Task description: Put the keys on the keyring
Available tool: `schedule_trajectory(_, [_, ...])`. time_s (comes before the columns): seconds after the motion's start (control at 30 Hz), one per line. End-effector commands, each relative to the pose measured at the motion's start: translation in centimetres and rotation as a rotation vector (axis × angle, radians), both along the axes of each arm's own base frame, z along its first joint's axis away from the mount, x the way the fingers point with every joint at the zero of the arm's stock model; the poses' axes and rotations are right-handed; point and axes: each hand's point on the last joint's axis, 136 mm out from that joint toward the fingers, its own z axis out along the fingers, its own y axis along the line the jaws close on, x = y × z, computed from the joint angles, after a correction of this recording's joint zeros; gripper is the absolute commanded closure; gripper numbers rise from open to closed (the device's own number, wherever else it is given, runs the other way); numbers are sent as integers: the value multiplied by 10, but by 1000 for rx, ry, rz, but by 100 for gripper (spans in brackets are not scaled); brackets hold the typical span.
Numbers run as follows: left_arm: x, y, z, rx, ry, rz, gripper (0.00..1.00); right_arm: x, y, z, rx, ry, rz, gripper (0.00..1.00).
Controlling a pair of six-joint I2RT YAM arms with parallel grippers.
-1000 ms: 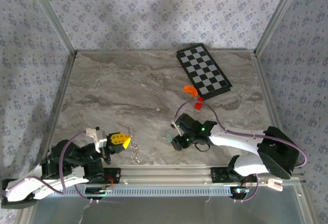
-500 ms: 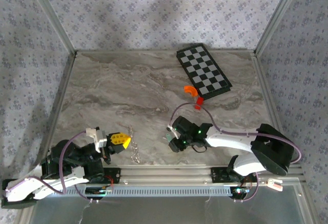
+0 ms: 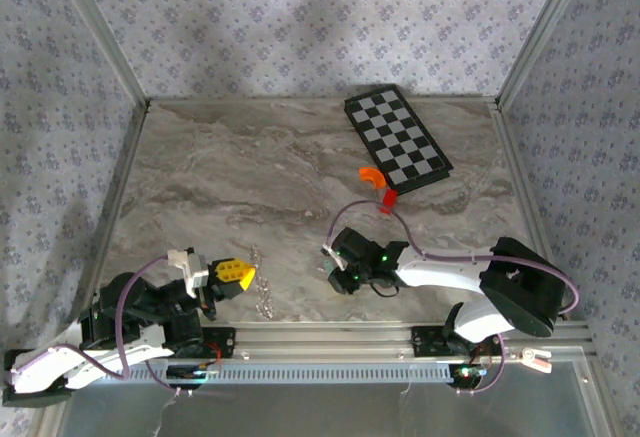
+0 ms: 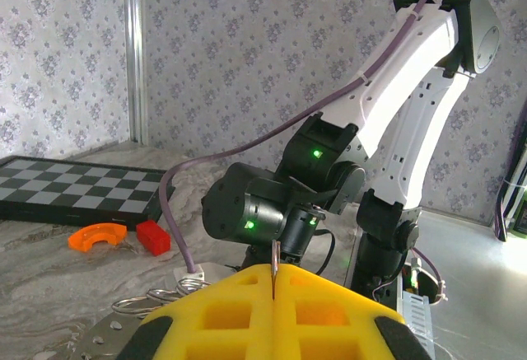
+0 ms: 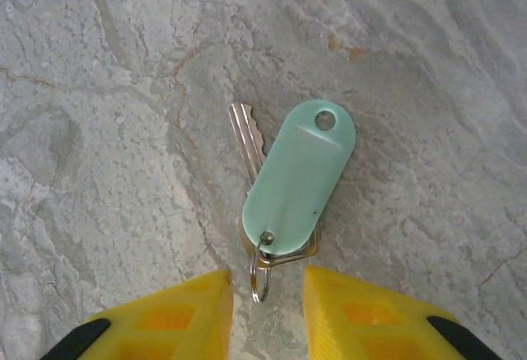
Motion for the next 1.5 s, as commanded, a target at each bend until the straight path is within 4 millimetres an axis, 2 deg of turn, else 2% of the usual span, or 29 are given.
schedule_trajectory(0.0, [-4,4,19,-71,-35,-16,100,6,6,6,7,-30,1,73])
schedule_trajectory(0.4, [-4,4,18,-70,-35,-15,100,6,4,5,-3,-27,12,82])
schedule_trajectory(1.13, [-4,4,18,-69,-34,-11,100,6,6,3,2,-24,36,89])
schedule_trajectory(1.47, [-4,4,18,-68,-34,-12,100,4,7,8,17,-51,58,97])
